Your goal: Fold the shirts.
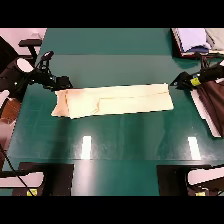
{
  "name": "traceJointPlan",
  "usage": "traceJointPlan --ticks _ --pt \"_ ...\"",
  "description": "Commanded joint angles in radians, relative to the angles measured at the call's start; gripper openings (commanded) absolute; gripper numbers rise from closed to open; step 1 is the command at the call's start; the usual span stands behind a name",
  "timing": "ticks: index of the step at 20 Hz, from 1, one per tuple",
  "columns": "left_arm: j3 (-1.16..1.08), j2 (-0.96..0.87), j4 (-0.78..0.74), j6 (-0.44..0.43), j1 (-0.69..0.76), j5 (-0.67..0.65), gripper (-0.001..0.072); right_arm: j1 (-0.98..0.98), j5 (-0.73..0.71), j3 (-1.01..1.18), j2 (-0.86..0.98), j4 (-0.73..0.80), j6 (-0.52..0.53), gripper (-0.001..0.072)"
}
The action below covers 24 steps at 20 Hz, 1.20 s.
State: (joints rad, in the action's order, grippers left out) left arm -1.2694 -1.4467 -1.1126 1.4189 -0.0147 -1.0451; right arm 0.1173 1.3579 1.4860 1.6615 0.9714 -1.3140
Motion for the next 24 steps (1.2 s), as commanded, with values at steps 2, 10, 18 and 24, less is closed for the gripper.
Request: traceJointPlan --ticks 2,10,18,24 --pt "-0.003 -0.004 0.070 -0.015 0.006 -0.056 0.0028 0.099 0.011 -0.135 -0.016 -0.013 0.022 0.0559" --pt "-0.003 -0.053 0.111 0.025 0.233 0.125 0.0027 0.018 0.006 -0.130 0.126 -0.119 0.045 0.0552" --pt "-0.155 -0.261 0.159 0.023 0.399 0.169 0.0026 -0.098 0.018 0.080 0.096 -0.117 0.066 0.0011" --pt "-0.356 -0.455 0.167 0.048 0.476 0.131 0.0026 -0.195 0.071 0.291 -0.062 -0.204 0.020 0.0011"
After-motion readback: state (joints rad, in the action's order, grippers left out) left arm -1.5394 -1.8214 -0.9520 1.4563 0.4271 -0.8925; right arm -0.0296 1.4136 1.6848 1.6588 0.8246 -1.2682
